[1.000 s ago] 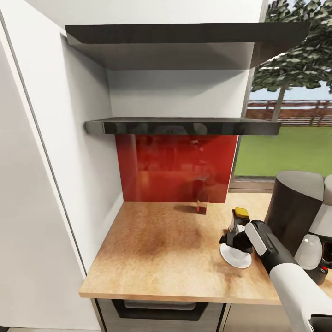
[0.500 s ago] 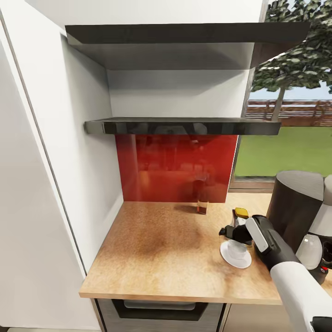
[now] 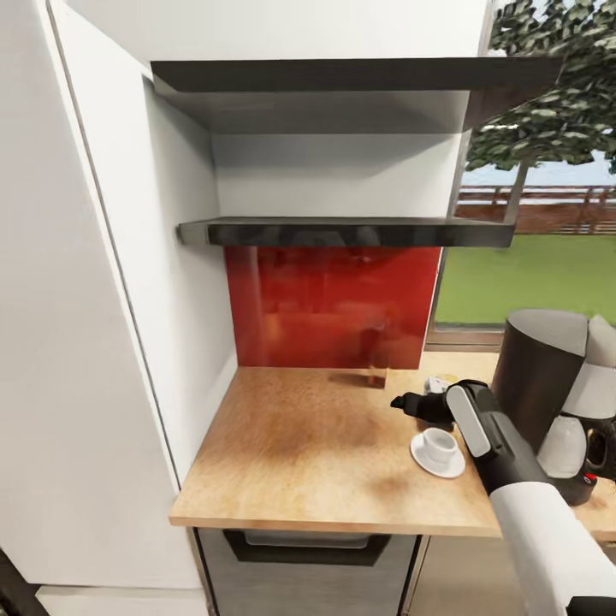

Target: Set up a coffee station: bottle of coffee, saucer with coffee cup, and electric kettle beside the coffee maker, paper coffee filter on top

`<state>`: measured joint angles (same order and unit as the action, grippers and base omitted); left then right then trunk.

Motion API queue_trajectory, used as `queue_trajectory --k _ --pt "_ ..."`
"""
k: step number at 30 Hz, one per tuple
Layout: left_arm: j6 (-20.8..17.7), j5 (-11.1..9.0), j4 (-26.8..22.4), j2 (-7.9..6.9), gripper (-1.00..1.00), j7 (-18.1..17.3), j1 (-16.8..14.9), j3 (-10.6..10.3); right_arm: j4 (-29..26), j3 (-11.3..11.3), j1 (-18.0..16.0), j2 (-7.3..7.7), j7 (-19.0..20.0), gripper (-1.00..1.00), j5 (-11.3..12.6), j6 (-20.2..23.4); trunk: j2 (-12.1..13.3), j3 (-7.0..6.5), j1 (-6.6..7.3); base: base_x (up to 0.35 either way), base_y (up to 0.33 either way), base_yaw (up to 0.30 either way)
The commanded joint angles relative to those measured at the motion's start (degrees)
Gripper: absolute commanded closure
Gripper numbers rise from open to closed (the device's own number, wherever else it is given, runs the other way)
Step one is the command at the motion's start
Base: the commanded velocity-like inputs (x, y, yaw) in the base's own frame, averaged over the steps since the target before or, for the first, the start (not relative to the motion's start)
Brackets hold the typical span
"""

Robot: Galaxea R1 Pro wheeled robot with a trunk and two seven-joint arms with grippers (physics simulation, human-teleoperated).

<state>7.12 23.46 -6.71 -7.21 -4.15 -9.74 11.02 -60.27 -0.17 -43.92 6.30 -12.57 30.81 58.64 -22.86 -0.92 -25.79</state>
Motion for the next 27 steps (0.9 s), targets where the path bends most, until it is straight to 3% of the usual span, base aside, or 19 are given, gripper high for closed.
queue_trajectory --k 1,9,27 --pt "0.18 0.46 0.03 0.00 -1.00 -0.25 -0.02 0.50 -0.03 -0.01 -0.02 -0.12 -0.54 -1.00 0.57 0.16 -0.06 0.03 0.00 -0.279 0.212 0.000" --pt "0.18 0.54 -0.05 0.00 -1.00 -0.25 -0.02 0.50 -0.03 0.25 -0.01 -0.57 -0.36 -1.00 0.57 0.08 -0.06 0.02 0.00 -0.173 0.261 -0.045" --pt "0.18 0.54 -0.05 0.00 -1.00 -0.25 -0.02 0.54 0.06 0.42 0.02 -2.05 -0.27 -1.00 0.57 0.08 -0.06 -0.34 0.00 -0.208 0.245 -0.276"
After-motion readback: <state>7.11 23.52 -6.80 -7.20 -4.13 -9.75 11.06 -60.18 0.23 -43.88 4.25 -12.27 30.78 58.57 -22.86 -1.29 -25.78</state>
